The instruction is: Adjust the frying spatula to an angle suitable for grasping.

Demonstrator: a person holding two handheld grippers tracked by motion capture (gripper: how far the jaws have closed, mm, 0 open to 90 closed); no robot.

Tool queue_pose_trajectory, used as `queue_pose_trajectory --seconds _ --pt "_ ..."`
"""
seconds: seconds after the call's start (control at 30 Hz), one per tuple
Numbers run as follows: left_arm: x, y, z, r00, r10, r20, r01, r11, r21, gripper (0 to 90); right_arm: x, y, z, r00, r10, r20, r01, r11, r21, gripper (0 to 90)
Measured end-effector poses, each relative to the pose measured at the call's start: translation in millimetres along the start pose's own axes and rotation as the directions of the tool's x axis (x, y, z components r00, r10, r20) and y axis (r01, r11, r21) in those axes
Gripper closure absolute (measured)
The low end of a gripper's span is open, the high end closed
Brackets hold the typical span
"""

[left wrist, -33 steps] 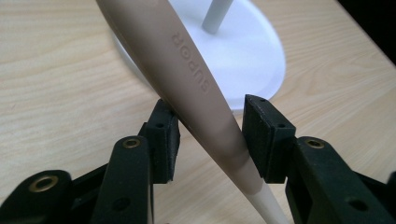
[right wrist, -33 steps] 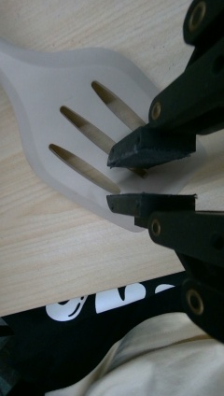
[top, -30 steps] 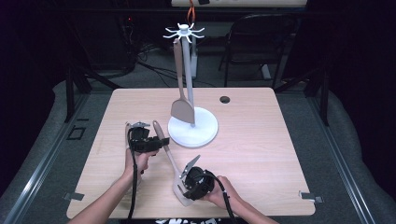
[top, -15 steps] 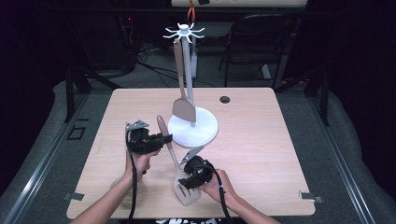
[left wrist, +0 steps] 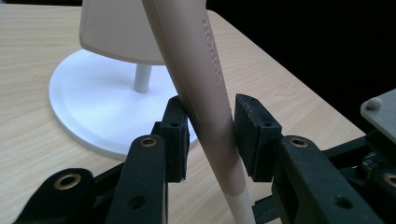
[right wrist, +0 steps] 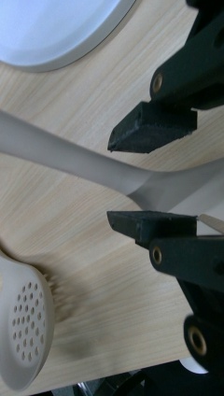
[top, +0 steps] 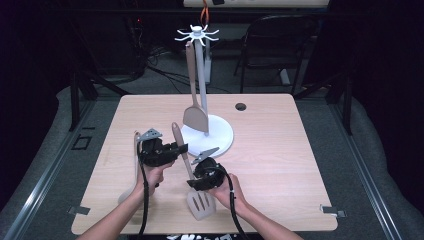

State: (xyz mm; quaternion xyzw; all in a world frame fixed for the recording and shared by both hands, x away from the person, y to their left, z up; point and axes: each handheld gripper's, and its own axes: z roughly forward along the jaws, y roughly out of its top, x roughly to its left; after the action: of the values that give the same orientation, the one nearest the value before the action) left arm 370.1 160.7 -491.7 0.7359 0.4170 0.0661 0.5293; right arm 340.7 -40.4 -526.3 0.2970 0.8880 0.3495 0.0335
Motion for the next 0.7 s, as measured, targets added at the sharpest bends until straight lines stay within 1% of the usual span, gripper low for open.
queue_pose_trajectory --seconds 0.03,0.07,0.1,0.13,0.17,0.2,0.23,0.27,0.3,0.4,0.53,0.57,0.6,0.67,0.7 --pt "-1.0 0.1 0.1 1.0000 0.005 0.000 -0.005 1.0000 0.002 66.2 0.6 0.3 -0.3 1.0000 0.000 0.000 0.000 1.000 -0.001 66.1" --pt "-2.3 0.1 0.4 1.0000 0.009 -0.001 -0.009 1.0000 0.001 66.1 1.2 0.5 -0.2 1.0000 0.000 0.006 0.000 1.000 -0.006 67.2" --pt "-3.8 0.0 1.0 0.9997 0.024 -0.002 -0.024 0.9997 0.004 66.0 1.5 0.6 -0.4 0.9999 0.000 0.013 0.000 1.000 -0.009 68.7" --pt "-5.4 0.1 1.9 0.9993 0.039 -0.003 -0.038 0.9991 0.017 65.1 1.2 0.2 -0.9 0.9998 0.007 0.018 -0.007 1.000 -0.018 69.7" --pt "-7.6 -0.6 3.1 0.9981 0.061 -0.006 -0.061 0.9977 0.030 63.9 0.8 -0.3 -1.2 0.9997 0.015 0.021 -0.015 1.000 -0.024 70.2" --pt "-10.0 -2.1 4.4 0.9969 0.078 -0.011 -0.078 0.9963 0.036 63.3 -0.5 -0.8 -2.0 0.9996 0.022 0.017 -0.022 0.999 -0.024 70.8" --pt "-11.7 -4.0 6.4 0.9959 0.090 -0.006 -0.090 0.9950 0.044 61.9 -1.9 -1.3 -2.3 0.9994 0.033 0.011 -0.033 0.999 -0.031 71.5" --pt "-11.9 -5.3 7.8 0.9959 0.091 0.004 -0.091 0.9944 0.054 61.0 -3.5 -1.8 -3.0 0.9991 0.041 0.005 -0.041 0.999 -0.032 71.9" --pt "-11.2 -6.6 8.9 0.9961 0.088 0.008 -0.089 0.9941 0.062 59.4 -4.5 -2.4 -2.7 0.9988 0.049 0.002 -0.049 0.998 -0.039 72.3" --pt "-8.5 -10.6 11.5 0.9975 0.060 0.037 -0.063 0.9952 0.076 59.1 -6.7 -3.6 -3.1 0.9978 0.066 0.000 -0.066 0.997 -0.041 73.1" --pt "-6.0 -17.3 15.2 0.9973 0.021 0.070 -0.028 0.9950 0.096 59.4 -8.1 -4.7 -3.5 0.9973 0.073 0.003 -0.073 0.996 -0.045 73.9" --pt "-5.9 -18.7 15.8 0.9972 0.021 0.072 -0.028 0.9941 0.104 60.0 -8.3 -4.9 -3.7 0.9973 0.073 0.005 -0.072 0.996 -0.045 74.0" --pt "-5.9 -20.5 17.1 0.9967 0.011 0.081 -0.019 0.9946 0.102 62.4 -8.5 -5.2 -3.3 0.9971 0.076 0.005 -0.075 0.996 -0.051 73.9" --pt "-5.9 -22.3 17.7 0.9968 -0.001 0.080 -0.007 0.9947 0.102 66.5 -9.2 -5.6 -3.3 0.9969 0.078 0.002 -0.078 0.995 -0.056 73.8" --pt "-5.8 -23.3 18.3 0.9965 -0.007 0.084 -0.001 0.9957 0.092 68.7 -9.4 -5.6 -3.5 0.9967 0.082 0.001 -0.081 0.995 -0.056 73.7"
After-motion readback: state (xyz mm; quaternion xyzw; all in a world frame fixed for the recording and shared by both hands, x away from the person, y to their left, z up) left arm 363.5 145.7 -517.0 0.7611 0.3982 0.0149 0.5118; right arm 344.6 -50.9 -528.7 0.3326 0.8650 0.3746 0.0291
